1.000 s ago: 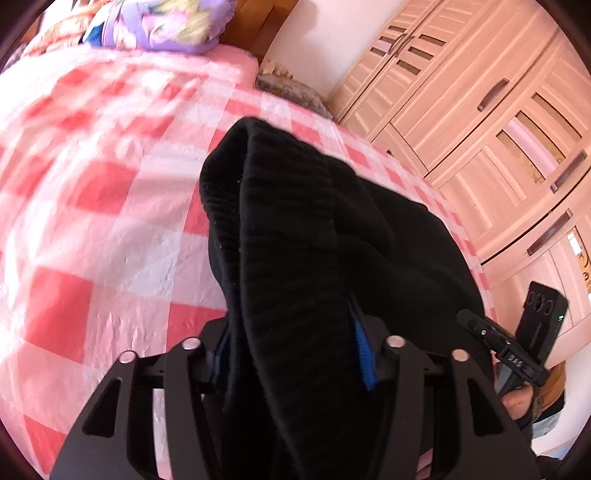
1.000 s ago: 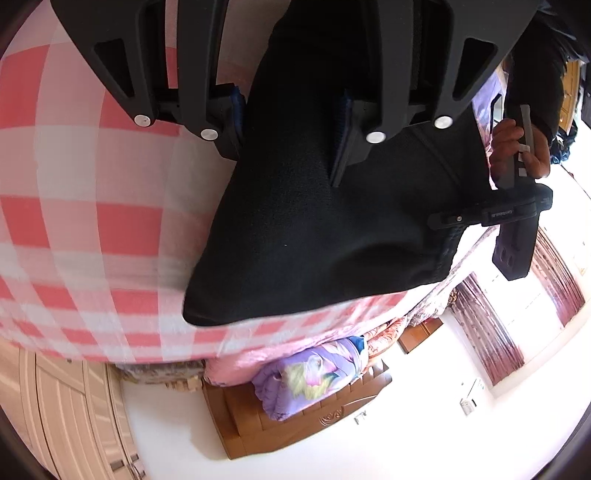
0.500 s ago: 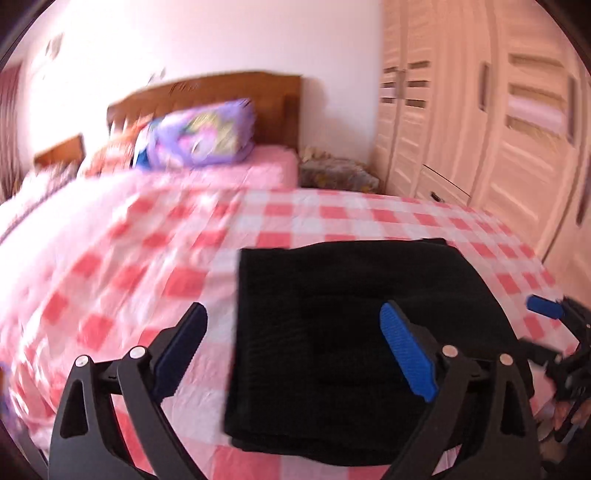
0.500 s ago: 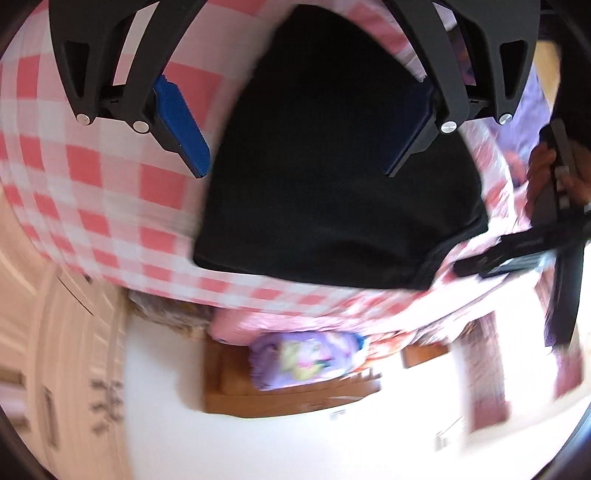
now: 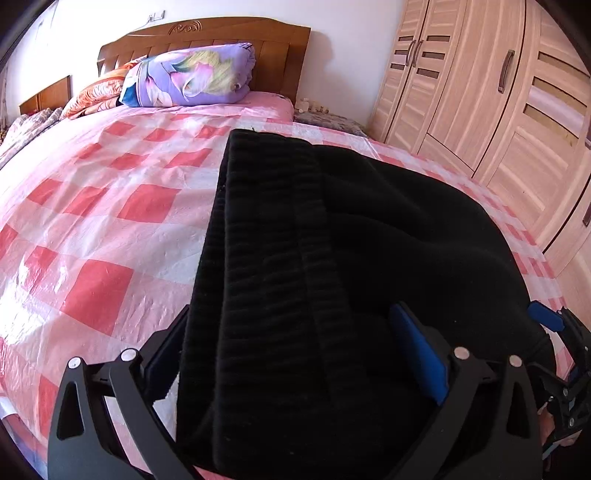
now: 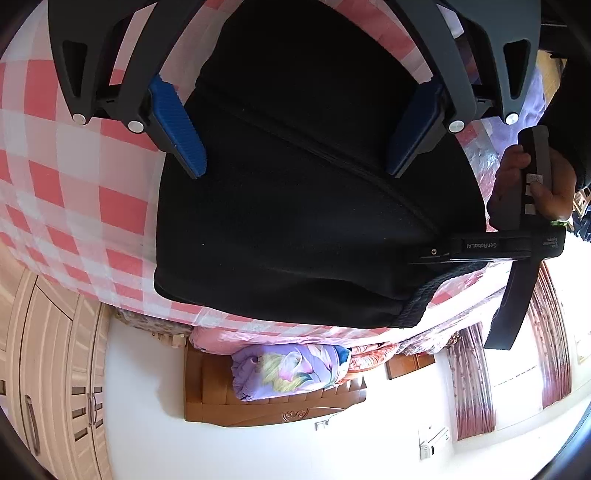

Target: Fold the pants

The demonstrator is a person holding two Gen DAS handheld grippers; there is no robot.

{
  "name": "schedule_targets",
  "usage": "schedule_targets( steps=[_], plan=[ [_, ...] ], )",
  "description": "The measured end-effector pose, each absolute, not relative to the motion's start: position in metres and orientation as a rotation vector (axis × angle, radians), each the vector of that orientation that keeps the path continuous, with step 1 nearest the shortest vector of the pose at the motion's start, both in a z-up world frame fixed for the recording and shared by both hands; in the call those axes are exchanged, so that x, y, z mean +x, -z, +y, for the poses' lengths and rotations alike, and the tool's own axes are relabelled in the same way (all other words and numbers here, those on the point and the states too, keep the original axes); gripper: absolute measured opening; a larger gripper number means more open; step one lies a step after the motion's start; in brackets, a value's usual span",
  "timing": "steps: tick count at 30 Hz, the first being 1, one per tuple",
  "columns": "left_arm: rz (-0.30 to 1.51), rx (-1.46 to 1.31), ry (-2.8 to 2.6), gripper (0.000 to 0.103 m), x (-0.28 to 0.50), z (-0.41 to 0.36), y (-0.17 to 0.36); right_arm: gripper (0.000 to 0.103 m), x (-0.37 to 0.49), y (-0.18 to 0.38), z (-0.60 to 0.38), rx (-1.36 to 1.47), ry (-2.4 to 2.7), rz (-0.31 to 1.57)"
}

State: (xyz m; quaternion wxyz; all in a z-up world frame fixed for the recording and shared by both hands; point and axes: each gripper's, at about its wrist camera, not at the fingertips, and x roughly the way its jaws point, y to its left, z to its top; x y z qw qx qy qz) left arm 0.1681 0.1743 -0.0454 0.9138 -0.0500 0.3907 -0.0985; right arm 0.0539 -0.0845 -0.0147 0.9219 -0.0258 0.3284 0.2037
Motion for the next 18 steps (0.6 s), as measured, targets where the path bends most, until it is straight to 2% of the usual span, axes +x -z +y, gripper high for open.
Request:
schedule_targets(
  steps=[7, 12, 16, 18],
  plan=[
    [0.823, -0.104, 0.179, 0.102, 0.169, 0.172, 0.042, 0.094, 0.056, 0.006, -0.089, -0.017, -0.439, 0.721],
    [0.723, -0.005, 0.092, 0.101, 0.152, 0.155, 0.002, 0.095, 0.07, -0.023, -0.101, -0.013, -0.404, 0.682],
    [0.709, 0.065, 0.149, 0.101, 0.176, 0.129, -0.028, 0.095, 0.131, -0.036, -0.106, -0.013, -0.373, 0.711],
    [0.78, 0.047, 0.246, 0.101, 0.206, 0.117, -0.031, 0.095, 0.171, -0.036, -0.107, 0.032, -0.413, 0.762]
  ],
)
